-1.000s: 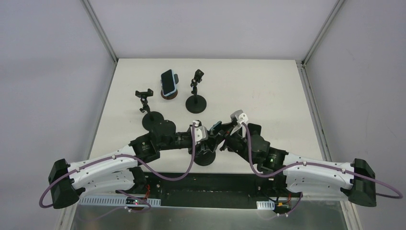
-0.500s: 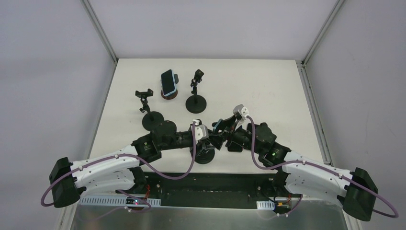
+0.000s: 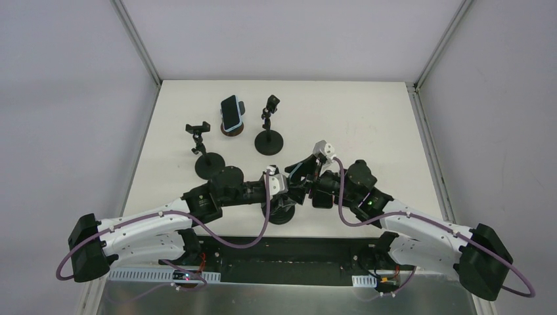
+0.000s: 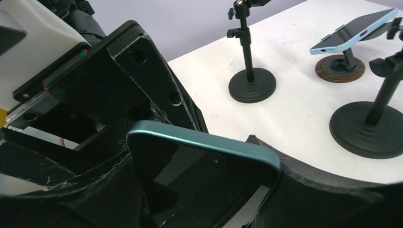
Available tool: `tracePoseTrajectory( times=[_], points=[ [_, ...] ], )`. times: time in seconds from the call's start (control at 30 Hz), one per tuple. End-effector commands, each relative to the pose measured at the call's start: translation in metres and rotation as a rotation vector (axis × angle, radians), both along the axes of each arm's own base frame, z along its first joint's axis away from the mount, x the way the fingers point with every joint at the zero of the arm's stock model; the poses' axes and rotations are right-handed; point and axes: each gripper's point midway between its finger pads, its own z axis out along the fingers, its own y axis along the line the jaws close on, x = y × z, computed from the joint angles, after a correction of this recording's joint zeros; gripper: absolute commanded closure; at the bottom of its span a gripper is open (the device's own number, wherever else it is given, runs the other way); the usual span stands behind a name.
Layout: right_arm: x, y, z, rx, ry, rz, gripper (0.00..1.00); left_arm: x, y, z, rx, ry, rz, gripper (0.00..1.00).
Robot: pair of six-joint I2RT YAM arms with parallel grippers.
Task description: Remove the phone from the phone stand
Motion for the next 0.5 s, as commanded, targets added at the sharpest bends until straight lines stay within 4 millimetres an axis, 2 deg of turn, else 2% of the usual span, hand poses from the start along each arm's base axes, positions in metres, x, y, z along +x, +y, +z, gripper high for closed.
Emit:
tracePoseTrajectory(
  times=[0.0, 0.3, 0.47],
  points=[
    [0.074, -0.036, -0.039, -0.199, -0.101, -0.264, 1.00, -0.110, 0.001, -0.010, 0.024, 0.154, -0.478, 1.00],
    [0.094, -0.052, -0.055, -0.277, -0.116, -0.309, 1.00, -0.118, 0.009, -0.009, 0.009, 0.154, -0.508, 1.00],
    [0.095, -0.058, -0.060, -0.314, -0.122, -0.318, 1.00, -0.116, 0.011, -0.010, 0.005, 0.147, -0.489, 1.00]
  ],
)
